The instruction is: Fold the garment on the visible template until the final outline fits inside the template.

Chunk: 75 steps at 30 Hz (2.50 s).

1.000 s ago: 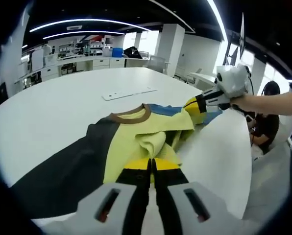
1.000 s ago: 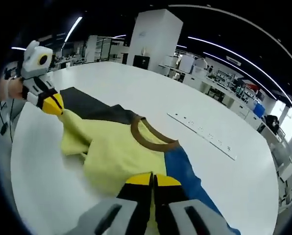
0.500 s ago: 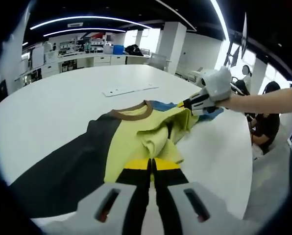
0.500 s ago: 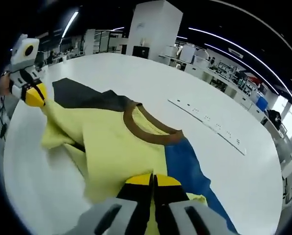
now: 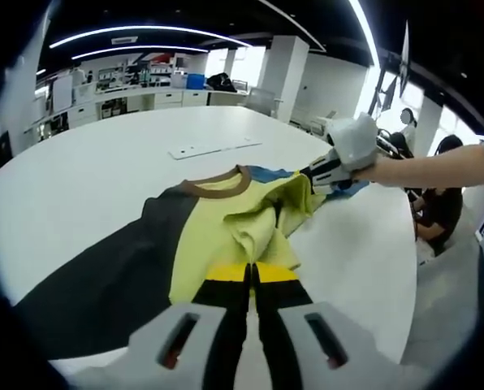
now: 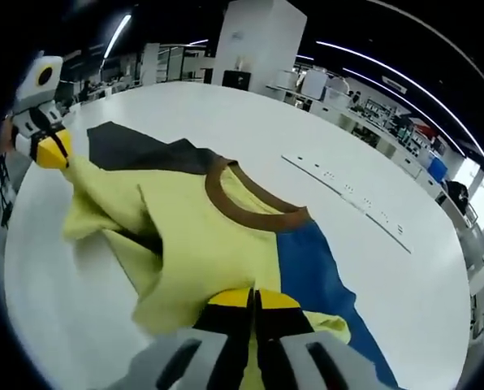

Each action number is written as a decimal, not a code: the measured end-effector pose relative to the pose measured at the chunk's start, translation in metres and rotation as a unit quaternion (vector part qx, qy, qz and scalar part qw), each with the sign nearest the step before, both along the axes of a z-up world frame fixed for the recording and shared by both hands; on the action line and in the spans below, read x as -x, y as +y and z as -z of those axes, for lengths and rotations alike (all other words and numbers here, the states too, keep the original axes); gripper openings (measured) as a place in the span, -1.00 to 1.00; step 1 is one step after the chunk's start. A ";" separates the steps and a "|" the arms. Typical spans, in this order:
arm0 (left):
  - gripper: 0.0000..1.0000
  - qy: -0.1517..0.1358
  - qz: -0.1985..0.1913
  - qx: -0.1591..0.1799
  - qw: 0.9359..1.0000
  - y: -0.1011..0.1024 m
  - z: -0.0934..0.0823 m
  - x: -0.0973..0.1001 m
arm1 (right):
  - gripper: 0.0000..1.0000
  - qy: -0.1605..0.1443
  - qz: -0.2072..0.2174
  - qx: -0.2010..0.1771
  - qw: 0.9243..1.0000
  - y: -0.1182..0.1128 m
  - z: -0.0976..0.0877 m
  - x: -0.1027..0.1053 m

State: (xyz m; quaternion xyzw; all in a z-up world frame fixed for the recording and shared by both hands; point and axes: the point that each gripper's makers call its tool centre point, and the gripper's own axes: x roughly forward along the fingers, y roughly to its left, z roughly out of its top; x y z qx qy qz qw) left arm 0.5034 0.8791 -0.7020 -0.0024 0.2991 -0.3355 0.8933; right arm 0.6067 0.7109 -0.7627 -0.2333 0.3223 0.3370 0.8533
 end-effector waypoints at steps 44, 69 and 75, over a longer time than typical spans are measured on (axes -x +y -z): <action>-1.00 0.003 0.000 0.005 1.000 0.000 -0.001 0.004 | 0.20 -0.057 -0.043 -0.061 0.996 -0.005 -0.040 0.053; -1.00 0.008 -0.002 0.010 1.000 -0.002 0.001 0.003 | -0.63 -0.057 -0.037 -0.046 0.997 0.027 -0.011 0.072; -1.00 0.009 -0.004 0.012 1.000 -0.001 0.002 0.002 | -0.73 -0.058 -0.030 -0.044 0.997 0.028 -0.002 0.062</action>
